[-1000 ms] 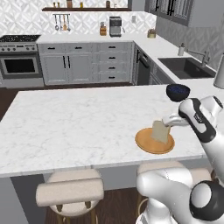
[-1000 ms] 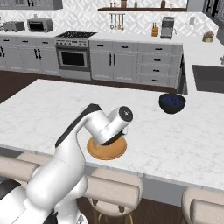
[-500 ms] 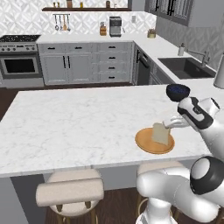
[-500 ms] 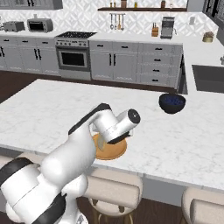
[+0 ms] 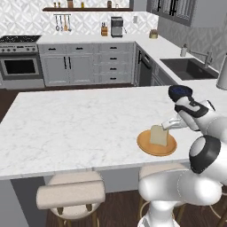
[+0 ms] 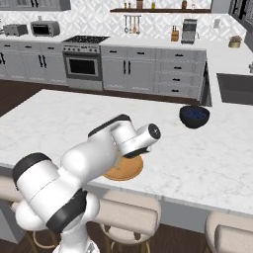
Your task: Start the toaster. Once the lever pops up, take the bread to the plate on the dining counter.
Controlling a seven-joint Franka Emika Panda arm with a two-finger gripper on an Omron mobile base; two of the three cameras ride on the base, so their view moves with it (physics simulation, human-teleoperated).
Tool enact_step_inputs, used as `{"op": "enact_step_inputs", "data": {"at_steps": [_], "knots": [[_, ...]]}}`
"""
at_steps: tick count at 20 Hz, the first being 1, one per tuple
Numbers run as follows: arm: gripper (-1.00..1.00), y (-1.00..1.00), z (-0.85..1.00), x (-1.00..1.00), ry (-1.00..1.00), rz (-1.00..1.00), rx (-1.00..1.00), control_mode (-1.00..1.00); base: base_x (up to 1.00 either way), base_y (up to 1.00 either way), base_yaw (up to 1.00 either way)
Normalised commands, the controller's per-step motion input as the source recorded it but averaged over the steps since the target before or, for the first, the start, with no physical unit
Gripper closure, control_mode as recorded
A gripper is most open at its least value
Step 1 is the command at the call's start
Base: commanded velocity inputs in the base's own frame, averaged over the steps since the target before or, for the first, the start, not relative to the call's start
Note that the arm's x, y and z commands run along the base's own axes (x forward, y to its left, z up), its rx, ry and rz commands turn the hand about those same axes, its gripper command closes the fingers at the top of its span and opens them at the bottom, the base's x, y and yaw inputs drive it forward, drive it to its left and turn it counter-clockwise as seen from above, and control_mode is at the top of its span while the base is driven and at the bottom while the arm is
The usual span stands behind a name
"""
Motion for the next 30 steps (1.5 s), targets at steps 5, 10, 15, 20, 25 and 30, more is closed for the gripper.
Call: {"op": "enact_step_inputs", "data": {"at_steps": [5, 10, 15, 20, 25, 30], "knots": [[1.00, 0.02, -0.20, 0.06, 0.00, 0.05, 0.07, -1.00, 0.00, 0.00, 0.00], [1.00, 0.18, -0.14, -0.27, -0.03, 0.06, 0.05, -1.00, 0.00, 0.00, 0.00], [1.00, 0.14, -0.13, -0.40, -0.06, 0.01, 0.01, -1.00, 0.00, 0.00, 0.00], [1.00, 0.01, -0.07, 0.23, -0.04, 0.00, 0.00, -1.00, 0.00, 0.00, 0.00], [1.00, 0.00, -0.14, 0.46, -0.03, 0.01, 0.00, -1.00, 0.00, 0.00, 0.00], [-1.00, 0.00, -0.37, 0.05, -0.02, 0.04, 0.00, -1.00, 0.00, 0.00, 0.00]]}}
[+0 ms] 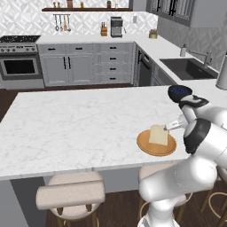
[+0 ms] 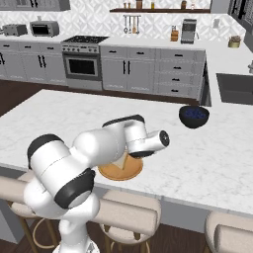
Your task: Start the toaster. Once the lever pops up, take the bread to the plate on the dining counter.
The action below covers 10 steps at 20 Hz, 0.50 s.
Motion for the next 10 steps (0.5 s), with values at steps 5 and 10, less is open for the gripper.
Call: {"op": "enact_step_inputs", "data": {"at_steps": [5, 10], "knots": [[-1.00, 0.00, -0.19, -0.08, -0.05, 0.04, 0.00, -1.00, 0.00, 0.00, 0.00], [-1.00, -0.12, 0.00, 0.00, -0.06, 0.05, 0.00, -1.00, 0.00, 0.00, 0.00]]}}
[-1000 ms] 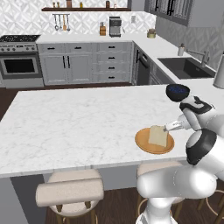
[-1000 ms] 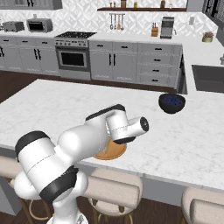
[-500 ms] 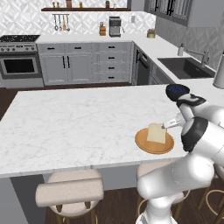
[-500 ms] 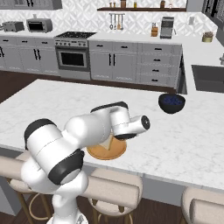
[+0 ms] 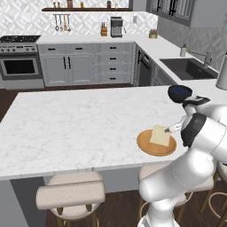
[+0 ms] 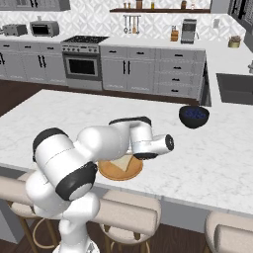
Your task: Start the toaster. Once the lever pops up, take the bread to the plate on the dining counter.
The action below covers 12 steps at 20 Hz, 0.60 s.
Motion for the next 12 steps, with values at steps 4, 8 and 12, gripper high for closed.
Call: {"op": "enact_step_inputs", "data": {"at_steps": [4, 8, 12], "knots": [[-1.00, -0.25, 0.00, -0.15, -0.03, 0.04, -0.01, -1.00, 0.00, 0.00, 0.00], [-1.00, -0.09, 0.00, -0.04, -0.01, 0.03, -0.06, -1.00, 0.00, 0.00, 0.00], [-1.00, -0.08, 0.02, 0.00, -0.01, 0.01, -0.12, -1.00, 0.00, 0.00, 0.00]]}}
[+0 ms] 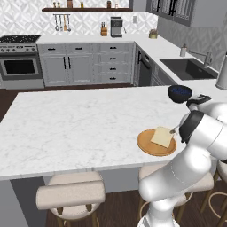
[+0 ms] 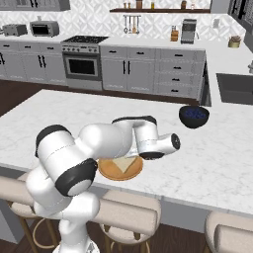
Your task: Start the toaster. Once the lever pops up, take the bread to the plate on the dining counter.
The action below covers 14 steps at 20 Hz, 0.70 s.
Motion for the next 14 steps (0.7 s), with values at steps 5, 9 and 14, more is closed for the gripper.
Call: {"op": "enact_step_inputs", "data": {"at_steps": [5, 9, 14], "knots": [[-1.00, -0.02, 0.00, -0.01, -0.01, 0.00, -0.17, -1.00, 0.00, 0.00, 0.00], [-1.00, -0.01, 0.09, -0.05, -0.05, 0.00, -0.22, -1.00, 0.00, 0.00, 0.00], [-1.00, 0.31, 0.38, -0.26, -0.03, -0.01, -0.19, -1.00, 0.00, 0.00, 0.00]]}}
